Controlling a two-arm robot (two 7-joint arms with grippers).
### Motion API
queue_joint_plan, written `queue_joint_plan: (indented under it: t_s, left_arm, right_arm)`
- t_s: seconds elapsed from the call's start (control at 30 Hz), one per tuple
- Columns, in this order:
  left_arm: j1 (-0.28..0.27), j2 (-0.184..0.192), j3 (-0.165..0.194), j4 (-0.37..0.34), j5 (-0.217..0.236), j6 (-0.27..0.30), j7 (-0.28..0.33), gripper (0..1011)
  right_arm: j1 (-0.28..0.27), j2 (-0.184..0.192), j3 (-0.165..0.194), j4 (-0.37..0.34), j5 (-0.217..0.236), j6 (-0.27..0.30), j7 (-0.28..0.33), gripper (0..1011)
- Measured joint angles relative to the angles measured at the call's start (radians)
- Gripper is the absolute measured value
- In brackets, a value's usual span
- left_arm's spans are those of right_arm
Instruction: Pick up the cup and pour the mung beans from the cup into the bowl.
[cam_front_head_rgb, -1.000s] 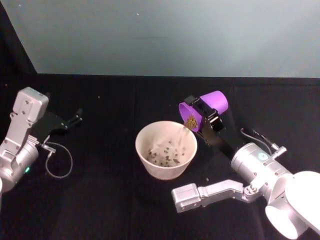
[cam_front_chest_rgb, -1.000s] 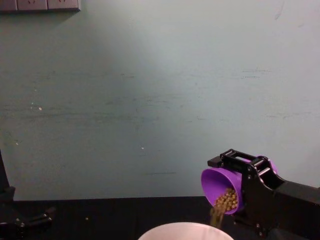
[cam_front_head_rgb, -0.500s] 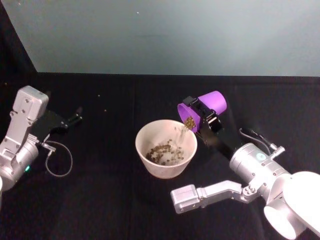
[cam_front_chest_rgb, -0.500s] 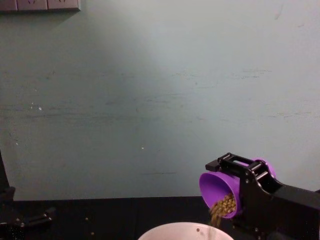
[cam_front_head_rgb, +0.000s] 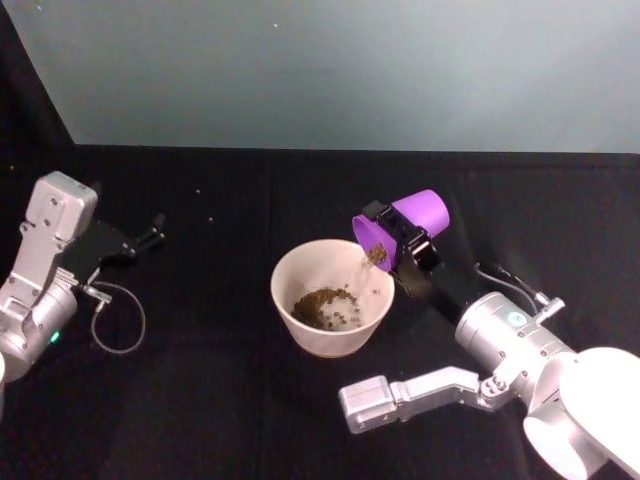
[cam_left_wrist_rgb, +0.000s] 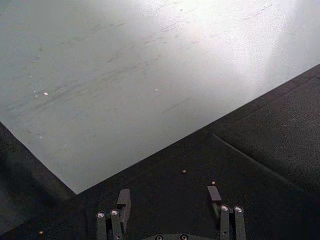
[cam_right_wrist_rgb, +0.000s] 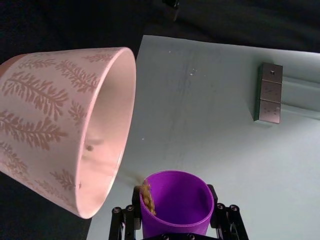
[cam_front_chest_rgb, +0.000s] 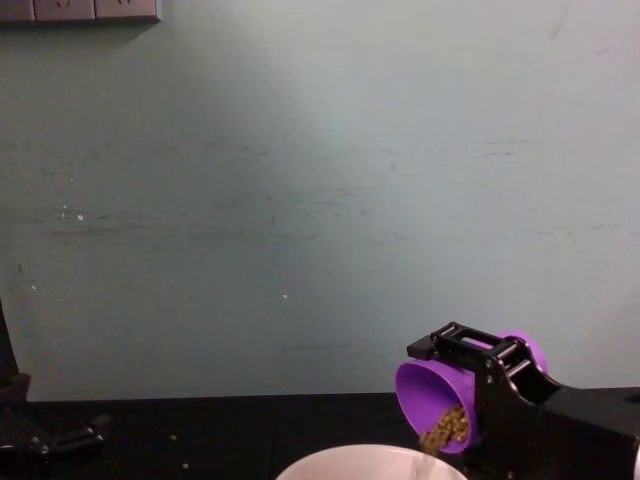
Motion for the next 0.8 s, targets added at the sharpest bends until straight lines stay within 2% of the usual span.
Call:
queue_joint_plan:
  t_s: [0.23, 0.8]
  left_arm:
    - [0.000, 0.000, 0.000, 0.000, 0.000, 0.000, 0.000, 1000]
    - [0.000, 0.000, 0.000, 0.000, 0.000, 0.000, 0.000, 1000]
  right_arm:
    - [0.004, 0.002, -0.007, 0.004, -0.008, 0.001, 0.002, 742]
    - [0.017, 0.016, -0.034, 0.003, -0.063, 0.020, -0.003, 742]
